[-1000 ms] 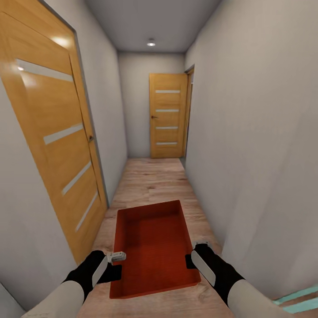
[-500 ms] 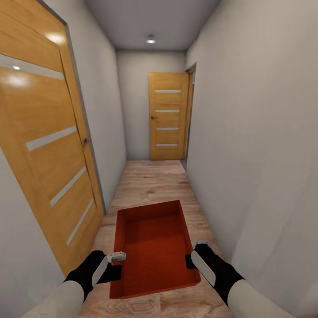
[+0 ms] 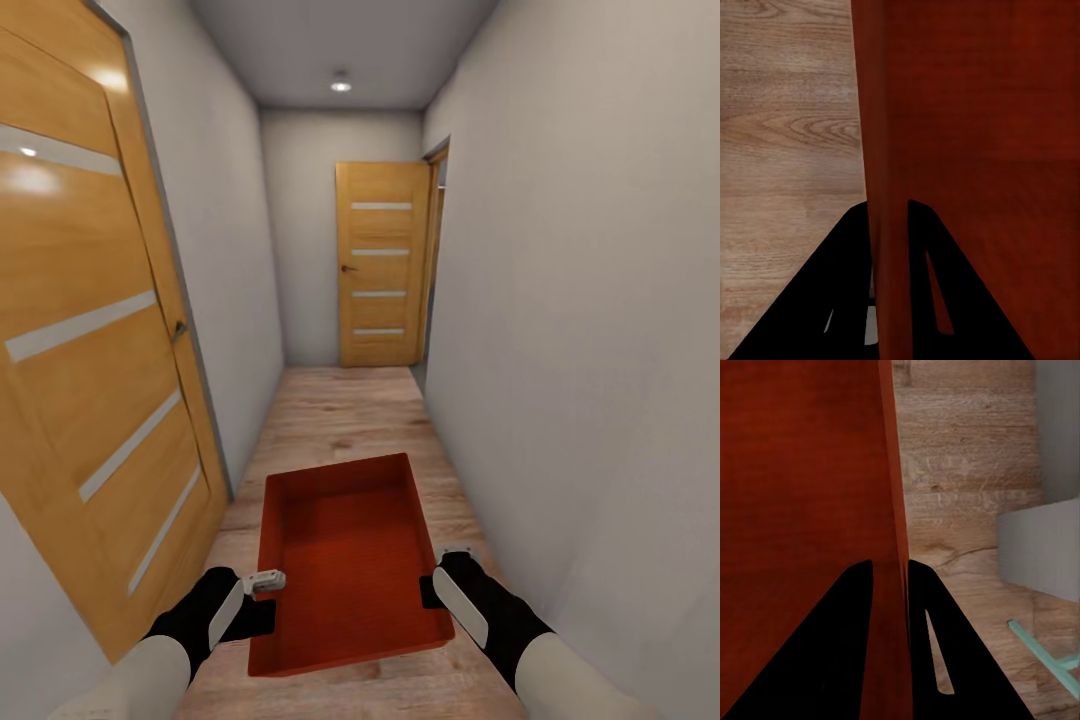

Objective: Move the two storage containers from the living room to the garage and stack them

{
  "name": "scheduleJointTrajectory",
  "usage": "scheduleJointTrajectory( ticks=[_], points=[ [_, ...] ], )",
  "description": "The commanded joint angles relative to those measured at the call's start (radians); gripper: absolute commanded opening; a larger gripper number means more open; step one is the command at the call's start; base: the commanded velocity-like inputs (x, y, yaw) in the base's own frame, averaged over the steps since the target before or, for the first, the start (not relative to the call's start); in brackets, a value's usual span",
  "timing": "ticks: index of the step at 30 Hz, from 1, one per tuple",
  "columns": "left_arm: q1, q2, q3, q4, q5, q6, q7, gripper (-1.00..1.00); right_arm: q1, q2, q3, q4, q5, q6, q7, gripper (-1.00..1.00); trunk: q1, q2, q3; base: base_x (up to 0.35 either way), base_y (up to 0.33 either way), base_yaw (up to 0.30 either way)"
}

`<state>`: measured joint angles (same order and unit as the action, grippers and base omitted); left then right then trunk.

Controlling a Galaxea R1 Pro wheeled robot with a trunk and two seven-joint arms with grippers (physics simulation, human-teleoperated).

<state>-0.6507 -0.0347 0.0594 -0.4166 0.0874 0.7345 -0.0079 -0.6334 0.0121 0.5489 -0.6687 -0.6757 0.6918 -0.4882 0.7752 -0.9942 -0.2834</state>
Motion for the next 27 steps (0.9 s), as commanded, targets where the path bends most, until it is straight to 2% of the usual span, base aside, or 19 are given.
scheduleJointTrajectory(
  ticks=[1, 27],
  points=[
    [-0.001, -0.004, 0.008, -0.002, 0.012, 0.005, 0.003, -1.0, 0.0, 0.0, 0.013, 0.0, -0.019, 0.003, -0.009, -1.0, 0.001, -0.001, -0.001, 0.334, 0.0, 0.0],
    [-0.001, -0.004, 0.008, -0.002, 0.012, 0.005, 0.003, -1.0, 0.0, 0.0, 0.013, 0.0, -0.019, 0.003, -0.009, -1.0, 0.001, -0.001, -0.001, 0.334, 0.0, 0.0]
  ],
)
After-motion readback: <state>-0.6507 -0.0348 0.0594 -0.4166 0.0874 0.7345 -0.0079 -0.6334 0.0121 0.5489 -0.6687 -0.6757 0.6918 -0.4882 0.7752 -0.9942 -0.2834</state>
